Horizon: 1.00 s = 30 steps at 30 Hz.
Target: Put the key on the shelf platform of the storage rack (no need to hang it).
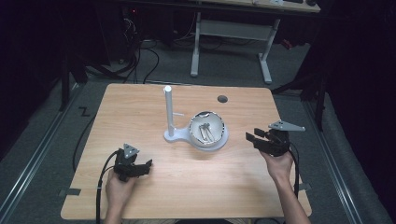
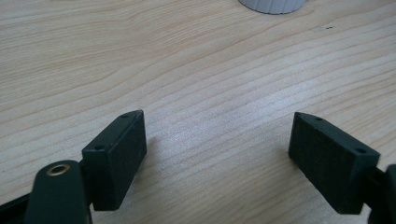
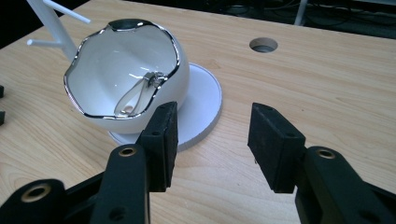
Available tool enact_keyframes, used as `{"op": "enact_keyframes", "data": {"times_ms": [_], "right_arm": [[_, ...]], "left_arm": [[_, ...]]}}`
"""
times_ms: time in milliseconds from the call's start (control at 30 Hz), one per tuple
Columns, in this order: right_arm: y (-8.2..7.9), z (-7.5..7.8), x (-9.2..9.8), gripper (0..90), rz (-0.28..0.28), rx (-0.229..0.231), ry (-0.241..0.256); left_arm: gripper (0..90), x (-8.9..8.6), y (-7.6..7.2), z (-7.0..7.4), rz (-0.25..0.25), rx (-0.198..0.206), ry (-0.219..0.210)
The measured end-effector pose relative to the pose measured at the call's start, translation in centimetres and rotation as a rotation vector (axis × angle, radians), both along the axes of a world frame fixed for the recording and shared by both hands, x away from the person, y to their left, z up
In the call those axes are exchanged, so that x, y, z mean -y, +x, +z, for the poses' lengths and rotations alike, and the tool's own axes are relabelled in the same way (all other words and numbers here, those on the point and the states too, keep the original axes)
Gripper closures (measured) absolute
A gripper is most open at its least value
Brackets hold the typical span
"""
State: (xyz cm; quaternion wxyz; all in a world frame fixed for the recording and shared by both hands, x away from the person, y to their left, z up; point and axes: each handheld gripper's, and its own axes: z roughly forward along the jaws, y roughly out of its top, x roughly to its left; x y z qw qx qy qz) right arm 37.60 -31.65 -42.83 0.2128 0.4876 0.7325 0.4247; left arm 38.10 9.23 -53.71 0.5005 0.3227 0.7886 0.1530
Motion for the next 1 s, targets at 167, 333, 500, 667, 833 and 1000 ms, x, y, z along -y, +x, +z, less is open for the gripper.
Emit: {"op": "enact_keyframes", "data": {"times_ms": [167, 333, 500, 667, 833, 1000], "right_arm": [[-0.5, 0.0, 0.0, 53.1, 0.004, 0.003, -0.011], [-1.2, -0.1, 0.4, 53.1, 0.001, 0.012, 0.001], [-2.1, -0.5, 0.6, 52.9, -0.012, 0.015, -0.006], [-2.7, -0.8, 0.8, 52.9, -0.014, 0.023, 0.011], [-3.1, -1.2, 0.9, 52.8, -0.018, 0.015, 0.015], [-3.5, -1.5, 1.0, 52.8, -0.018, 0.013, 0.019]], "left_arm": [[19.5, 0.0, 0.0, 0.0, 0.001, 0.0, 0.0], [19.5, 0.0, 0.0, 0.0, 0.001, 0.0, 0.0], [19.5, 0.0, 0.0, 0.0, 0.001, 0.0, 0.001], [19.5, 0.0, 0.0, 0.0, 0.0, 0.0, 0.001], [19.5, 0.0, 0.0, 0.0, -0.001, 0.0, 0.002], [19.5, 0.0, 0.0, 0.0, -0.001, 0.001, 0.003]]}}
